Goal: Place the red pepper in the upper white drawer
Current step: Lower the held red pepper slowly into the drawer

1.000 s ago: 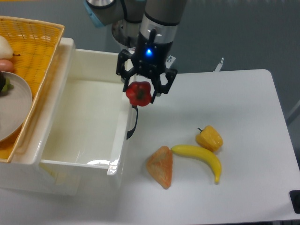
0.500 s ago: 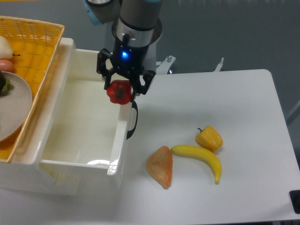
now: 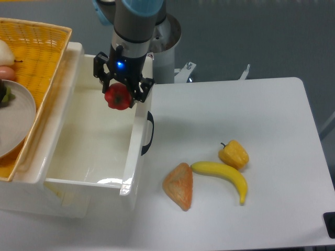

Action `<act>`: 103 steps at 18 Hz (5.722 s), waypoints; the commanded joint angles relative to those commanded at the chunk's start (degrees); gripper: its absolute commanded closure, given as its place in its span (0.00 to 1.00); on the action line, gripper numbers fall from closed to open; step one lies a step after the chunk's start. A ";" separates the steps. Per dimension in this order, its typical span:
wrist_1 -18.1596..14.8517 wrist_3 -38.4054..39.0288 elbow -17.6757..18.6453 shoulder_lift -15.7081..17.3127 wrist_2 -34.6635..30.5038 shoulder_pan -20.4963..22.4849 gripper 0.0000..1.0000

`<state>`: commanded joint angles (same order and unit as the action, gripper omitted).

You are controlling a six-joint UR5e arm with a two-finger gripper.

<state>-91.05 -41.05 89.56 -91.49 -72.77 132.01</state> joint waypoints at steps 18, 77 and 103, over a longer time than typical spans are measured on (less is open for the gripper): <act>0.79 0.62 -0.17 -3.60 1.41 -1.41 0.44; 2.55 0.53 -0.53 -8.26 1.23 -5.19 0.40; 2.46 0.62 -0.35 -8.96 1.23 -5.45 0.39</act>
<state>-88.59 -40.43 89.21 -100.46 -71.54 126.56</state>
